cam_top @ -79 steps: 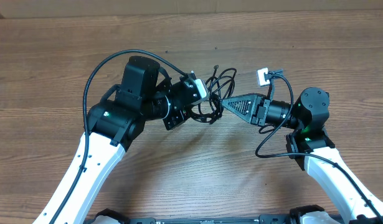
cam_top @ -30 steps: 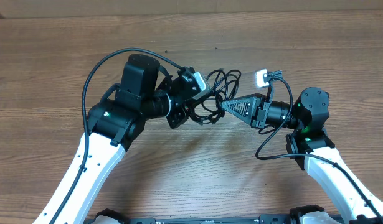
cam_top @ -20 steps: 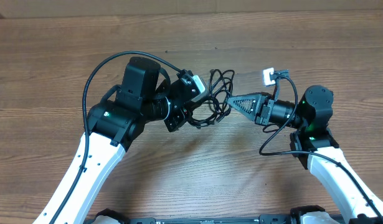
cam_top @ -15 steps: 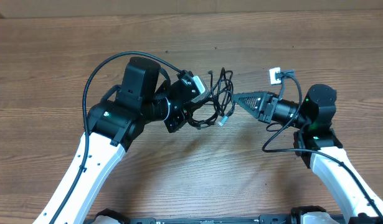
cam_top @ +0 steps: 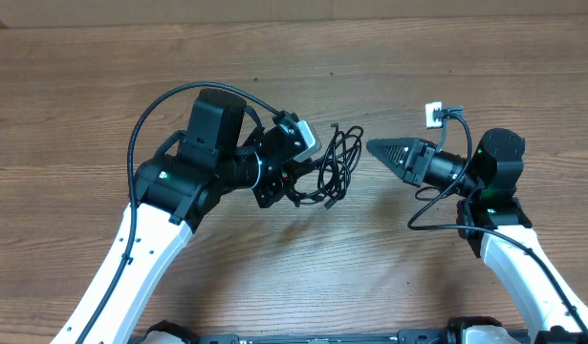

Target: Untangle cables

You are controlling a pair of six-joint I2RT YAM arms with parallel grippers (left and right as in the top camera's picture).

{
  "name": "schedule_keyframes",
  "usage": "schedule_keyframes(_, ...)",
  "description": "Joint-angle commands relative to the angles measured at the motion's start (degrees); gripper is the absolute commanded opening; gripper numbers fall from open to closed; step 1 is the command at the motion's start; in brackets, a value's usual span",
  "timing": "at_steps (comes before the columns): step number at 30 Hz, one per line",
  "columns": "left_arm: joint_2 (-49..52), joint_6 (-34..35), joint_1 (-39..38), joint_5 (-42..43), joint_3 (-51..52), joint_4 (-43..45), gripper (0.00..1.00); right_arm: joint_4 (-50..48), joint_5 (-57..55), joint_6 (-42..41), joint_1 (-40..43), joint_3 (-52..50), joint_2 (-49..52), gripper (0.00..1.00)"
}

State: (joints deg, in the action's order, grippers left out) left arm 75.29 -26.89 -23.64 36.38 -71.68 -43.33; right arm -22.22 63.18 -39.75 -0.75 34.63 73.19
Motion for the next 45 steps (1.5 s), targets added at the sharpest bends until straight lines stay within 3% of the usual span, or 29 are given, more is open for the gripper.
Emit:
schedule_keyframes(1,0.1,0.9,0.0,0.5,-0.7,0.8,0.04,-0.2,11.0,4.6,-0.3,1.0,-0.1,0.22)
schedule_keyframes(7,0.3,7.8,-0.1,0.8,-0.7,4.2,0.04,-0.2,13.6,7.0,-3.6,1.0,-0.1,0.37)
schedule_keyframes(10,0.5,9.6,-0.2,1.0,-0.7,4.5,0.04,-0.1,12.0,7.2,-5.7,1.0,-0.1,0.36)
schedule_keyframes(14,0.5,9.8,-0.4,1.2,-0.7,4.5,0.04,-0.1,8.3,7.2,-6.3,1.0,-0.1,0.24)
schedule_keyframes(20,0.5,9.8,-0.4,1.2,-0.7,4.6,0.04,0.4,5.4,7.3,-6.3,1.0,-0.1,0.26)
schedule_keyframes(24,0.5,9.8,-0.4,2.8,-0.7,4.9,0.04,3.4,1.3,7.3,-6.3,1.0,-0.1,0.33)
schedule_keyframes(30,0.5,9.8,-0.4,4.3,-0.7,6.0,0.04,7.9,0.3,9.9,-6.3,1.0,-0.1,0.33)
schedule_keyframes(33,0.5,9.8,-0.4,3.0,-0.7,5.8,0.04,7.9,0.3,9.8,-6.3,1.0,-0.1,0.33)
schedule_keyframes(36,0.7,9.8,-0.4,-3.8,-0.7,2.9,0.04,9.3,0.3,9.8,-6.3,1.0,-0.1,0.35)
schedule_keyframes(39,1.6,9.8,-0.4,-6.5,-0.7,-0.3,0.04,11.5,0.2,9.9,-6.3,1.0,-0.1,0.39)
schedule_keyframes(45,7.7,10.4,-0.4,-8.5,-0.7,-7.3,0.04,15.4,-2.9,9.8,-6.3,1.0,-0.1,0.66)
